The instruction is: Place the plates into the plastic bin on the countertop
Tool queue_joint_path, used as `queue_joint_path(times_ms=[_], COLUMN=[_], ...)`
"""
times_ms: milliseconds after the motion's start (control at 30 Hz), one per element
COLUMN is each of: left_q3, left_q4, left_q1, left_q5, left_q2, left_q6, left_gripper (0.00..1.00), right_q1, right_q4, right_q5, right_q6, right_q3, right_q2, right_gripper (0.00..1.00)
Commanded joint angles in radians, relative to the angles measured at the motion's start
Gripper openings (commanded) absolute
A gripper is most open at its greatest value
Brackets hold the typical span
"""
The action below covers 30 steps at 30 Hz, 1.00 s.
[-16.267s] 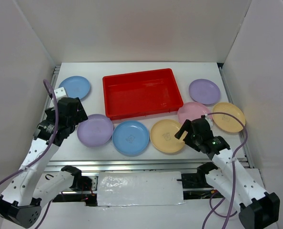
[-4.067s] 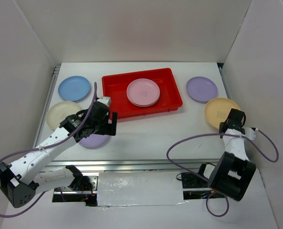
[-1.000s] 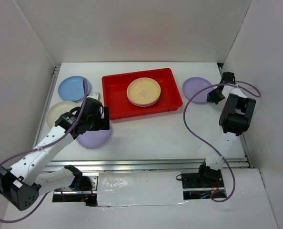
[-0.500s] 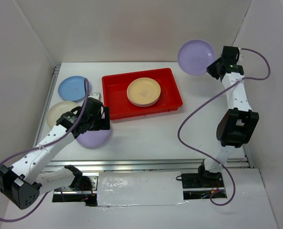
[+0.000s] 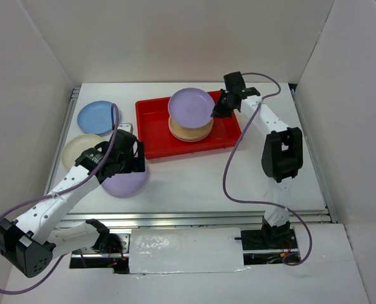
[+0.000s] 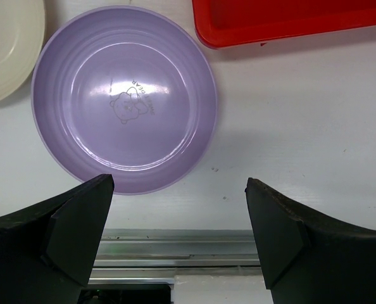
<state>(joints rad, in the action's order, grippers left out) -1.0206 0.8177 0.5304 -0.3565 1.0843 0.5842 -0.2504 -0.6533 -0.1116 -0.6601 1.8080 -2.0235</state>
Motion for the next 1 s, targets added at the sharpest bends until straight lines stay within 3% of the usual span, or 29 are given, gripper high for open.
queue_joint_path(times_ms=[0,33,67,133,167,300,400,500,533,667,800,967], left_q3=[-0.009,-0.01,-0.012,-0.015,-0.018,-0.03,0.013,0.153,0.183,0.295,0.372,0.435], left_q4=[0.0,0.003,0.003,0.009,0.014,0.043,0.038,0.009,0.003,-0.034,-0.037,-0.103], left_q1=[-0.004,-0.004,-0.004,-0.004,-0.004,-0.007,-0.042,-0.119,-0.138,-0.234,-0.296,-0.386], left_q5=[-0.033,-0.033,-0.035,-0.045,-0.056,-0.072,-0.062,-0.027,-0.022,-0.053,-0.07,-0.073], left_q2=[-0.017,-0.017,-0.014,-0.012,-0.011,-0.017,-0.069,-0.185,-0.22,-0.349,-0.313,-0.189], left_q6=[0.02,0.023,0.025,0.037,0.045,0.156,0.309,0.484,0.52,0.658,0.782,0.815], left_gripper=[0.99,0.99,0.99,0.99,0.99,0.99,0.99,0.99,0.99,0.99,0.99,0.99], right_q1=[-0.015,-0.019,-0.027,-0.036,-0.041,-0.064,-0.07,-0.078,-0.079,-0.113,-0.159,-0.222], right_q4=[0.0,0.0,-0.006,-0.023,-0.054,-0.066,-0.007,0.105,0.151,0.424,0.523,0.592], right_q5=[0.033,0.035,0.038,0.068,0.09,0.17,0.164,0.063,0.023,-0.18,-0.351,-0.336], right_q6=[-0.01,-0.012,-0.013,-0.015,-0.013,-0.001,0.027,0.051,0.051,0.054,0.03,-0.022], right_q3=[0.059,0.059,0.068,0.086,0.114,0.119,0.016,-0.191,-0.332,-0.651,-0.829,-0.989], right_q2=[0.005,0.003,0.0,0.002,0.005,0.125,0.289,0.486,0.54,0.797,0.894,1.014], right_gripper=[0.02,0.06,0.34,0.73,0.99,1.0,1.0,1.0,1.0,1.0,1.0,1.0])
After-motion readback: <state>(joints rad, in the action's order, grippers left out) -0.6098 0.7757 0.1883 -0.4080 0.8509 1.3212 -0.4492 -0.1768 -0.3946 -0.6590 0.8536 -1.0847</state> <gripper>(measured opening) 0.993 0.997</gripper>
